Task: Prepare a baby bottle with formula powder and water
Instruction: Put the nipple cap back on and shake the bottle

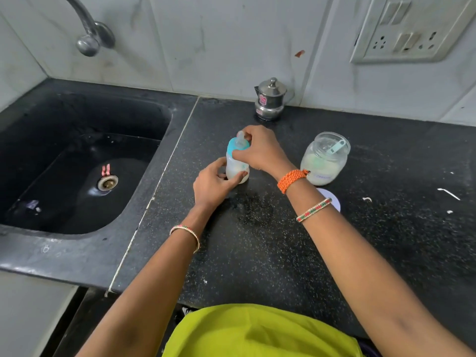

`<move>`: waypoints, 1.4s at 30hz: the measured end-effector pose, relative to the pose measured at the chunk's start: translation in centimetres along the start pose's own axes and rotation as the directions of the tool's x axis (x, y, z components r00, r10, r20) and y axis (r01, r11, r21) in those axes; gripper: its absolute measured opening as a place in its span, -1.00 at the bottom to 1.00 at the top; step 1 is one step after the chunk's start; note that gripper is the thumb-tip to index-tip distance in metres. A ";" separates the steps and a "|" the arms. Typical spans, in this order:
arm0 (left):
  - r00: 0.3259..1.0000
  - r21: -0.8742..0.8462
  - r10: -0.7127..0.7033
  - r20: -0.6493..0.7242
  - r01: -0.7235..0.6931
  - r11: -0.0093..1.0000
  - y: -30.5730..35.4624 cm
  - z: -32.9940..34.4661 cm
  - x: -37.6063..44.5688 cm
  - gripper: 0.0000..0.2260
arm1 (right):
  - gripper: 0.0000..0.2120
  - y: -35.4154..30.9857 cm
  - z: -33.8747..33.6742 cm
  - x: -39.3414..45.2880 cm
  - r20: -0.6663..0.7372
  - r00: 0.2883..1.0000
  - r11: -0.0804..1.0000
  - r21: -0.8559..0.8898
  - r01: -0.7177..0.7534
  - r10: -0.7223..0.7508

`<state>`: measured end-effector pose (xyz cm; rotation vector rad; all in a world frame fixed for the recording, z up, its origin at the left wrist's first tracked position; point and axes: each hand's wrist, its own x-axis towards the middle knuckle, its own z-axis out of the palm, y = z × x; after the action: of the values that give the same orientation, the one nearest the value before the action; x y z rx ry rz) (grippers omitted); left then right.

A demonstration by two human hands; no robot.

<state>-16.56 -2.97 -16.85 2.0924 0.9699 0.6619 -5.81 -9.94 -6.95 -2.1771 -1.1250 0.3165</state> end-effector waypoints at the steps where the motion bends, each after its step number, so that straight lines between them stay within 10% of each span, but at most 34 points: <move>1: 1.000 0.001 0.009 0.002 -0.009 1.000 -0.1 0.0 0.1 -0.61 | -0.59 -0.1 0.1 0.2 0.020 1.000 1.000 -0.018 0.005 -0.005; 13: 1.000 0.059 0.030 0.006 -0.030 0.998 -0.6 0.2 0.5 -0.57 | -0.44 -1.0 -0.9 -0.6 -0.010 0.998 0.914 -0.402 0.047 -0.056; 19: 1.000 0.045 0.017 0.005 -0.017 0.999 -0.7 0.2 0.5 -0.52 | -0.74 0.2 -0.6 -1.6 -0.161 0.980 0.993 -0.003 0.116 -0.115; 23: 0.999 0.033 0.032 0.007 -0.033 0.999 -0.7 0.3 0.5 -0.52 | -0.22 0.3 0.0 -1.5 0.177 0.981 0.934 0.329 -0.137 0.081; 32: 0.998 -0.041 0.006 0.069 -0.004 0.999 -0.9 -0.1 0.7 -0.53 | -0.37 0.3 1.6 -5.8 -0.258 0.966 0.984 0.168 0.064 -0.019; 38: 0.985 -0.174 0.012 0.173 0.019 0.985 -1.7 -0.5 1.3 -0.53 | -0.44 2.6 0.7 -1.1 0.156 0.988 0.973 0.230 -0.032 -0.004; 42: 0.947 -0.221 0.099 0.307 -0.031 0.975 -0.8 -2.1 2.0 -0.62 | -0.56 2.4 1.3 -0.5 0.028 0.999 0.954 0.299 -0.024 0.016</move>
<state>-17.16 -0.17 -15.98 1.9677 0.6228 0.4230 -5.15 -10.74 -9.54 -1.9217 -0.9971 0.4914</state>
